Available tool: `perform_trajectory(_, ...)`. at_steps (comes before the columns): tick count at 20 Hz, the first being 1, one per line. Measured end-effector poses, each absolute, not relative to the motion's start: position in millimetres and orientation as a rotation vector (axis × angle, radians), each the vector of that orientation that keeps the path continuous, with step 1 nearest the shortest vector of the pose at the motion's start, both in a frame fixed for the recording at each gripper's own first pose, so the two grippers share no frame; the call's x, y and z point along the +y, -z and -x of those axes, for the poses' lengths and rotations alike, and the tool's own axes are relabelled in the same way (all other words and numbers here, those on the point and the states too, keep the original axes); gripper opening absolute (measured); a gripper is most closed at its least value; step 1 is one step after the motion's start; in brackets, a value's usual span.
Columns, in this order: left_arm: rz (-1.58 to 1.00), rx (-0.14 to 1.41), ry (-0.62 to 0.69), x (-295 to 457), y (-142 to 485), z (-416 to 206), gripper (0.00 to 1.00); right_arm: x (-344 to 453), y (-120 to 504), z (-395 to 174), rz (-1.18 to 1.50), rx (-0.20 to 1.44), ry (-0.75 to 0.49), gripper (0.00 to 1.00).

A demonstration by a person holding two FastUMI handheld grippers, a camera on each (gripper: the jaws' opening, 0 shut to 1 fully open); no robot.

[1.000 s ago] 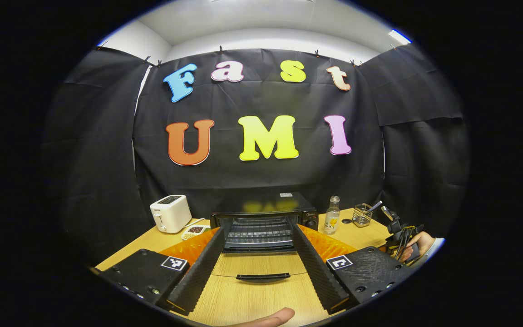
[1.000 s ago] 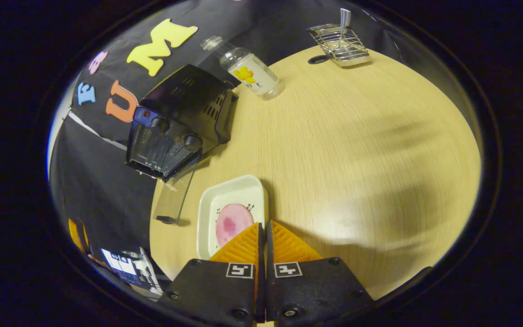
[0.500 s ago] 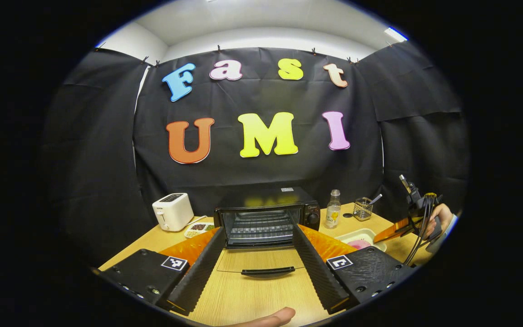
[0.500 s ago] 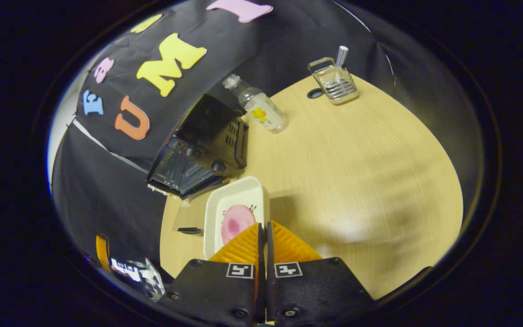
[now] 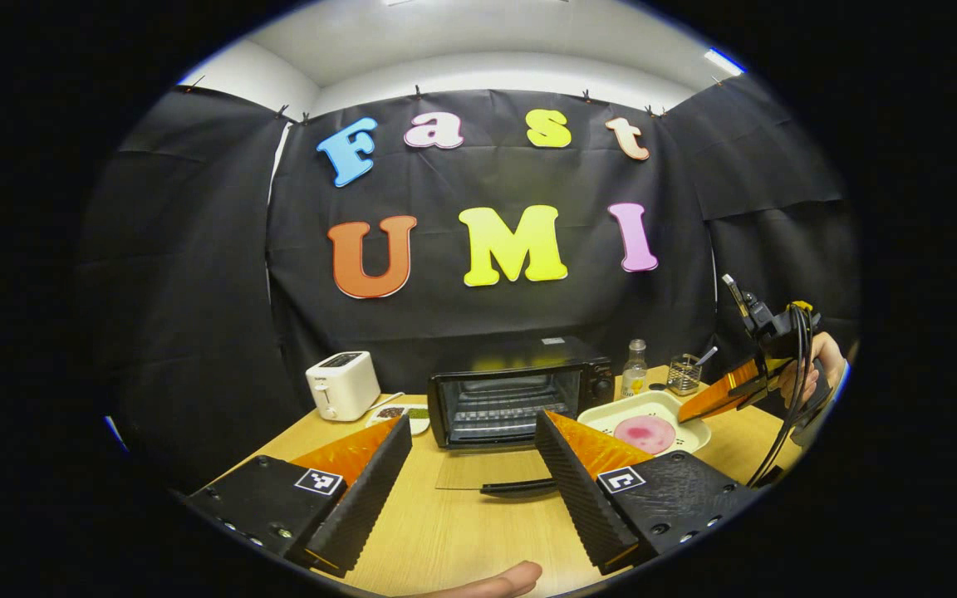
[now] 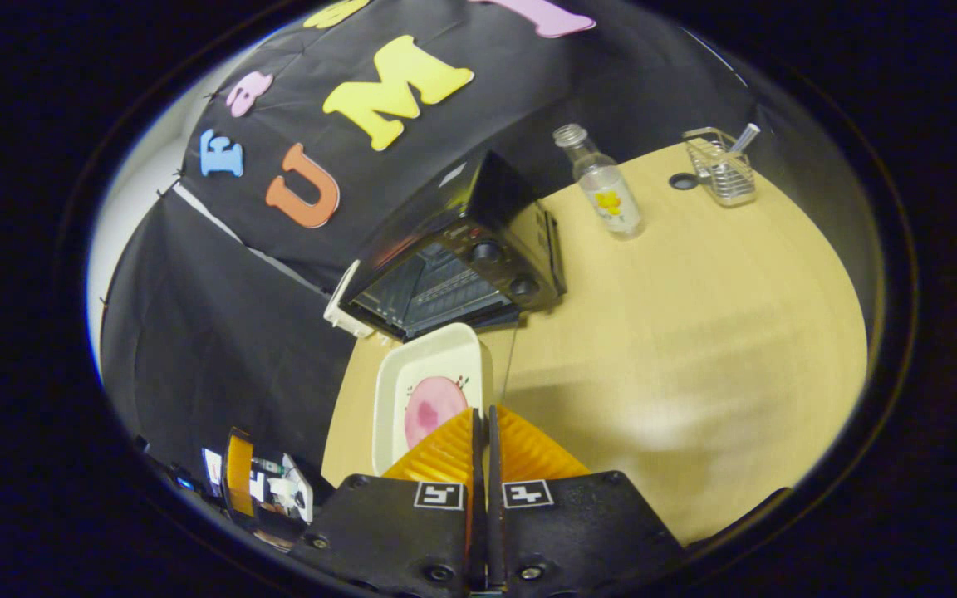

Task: Open the electric oven with the left hand, put the food in, and close the electric oven.

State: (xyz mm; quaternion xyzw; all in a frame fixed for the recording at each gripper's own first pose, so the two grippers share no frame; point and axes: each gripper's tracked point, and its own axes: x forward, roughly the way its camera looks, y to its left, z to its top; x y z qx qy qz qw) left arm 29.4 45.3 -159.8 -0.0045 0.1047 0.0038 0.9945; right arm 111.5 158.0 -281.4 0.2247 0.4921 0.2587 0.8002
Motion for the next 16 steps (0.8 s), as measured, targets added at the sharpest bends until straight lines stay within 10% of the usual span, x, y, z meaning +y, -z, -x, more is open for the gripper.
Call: perform_trajectory(16, 0.056, 0.267, -0.152, 134, 206, -11, 0.95, 309, 357, -224, -0.648, 0.947, -0.296, 0.04)
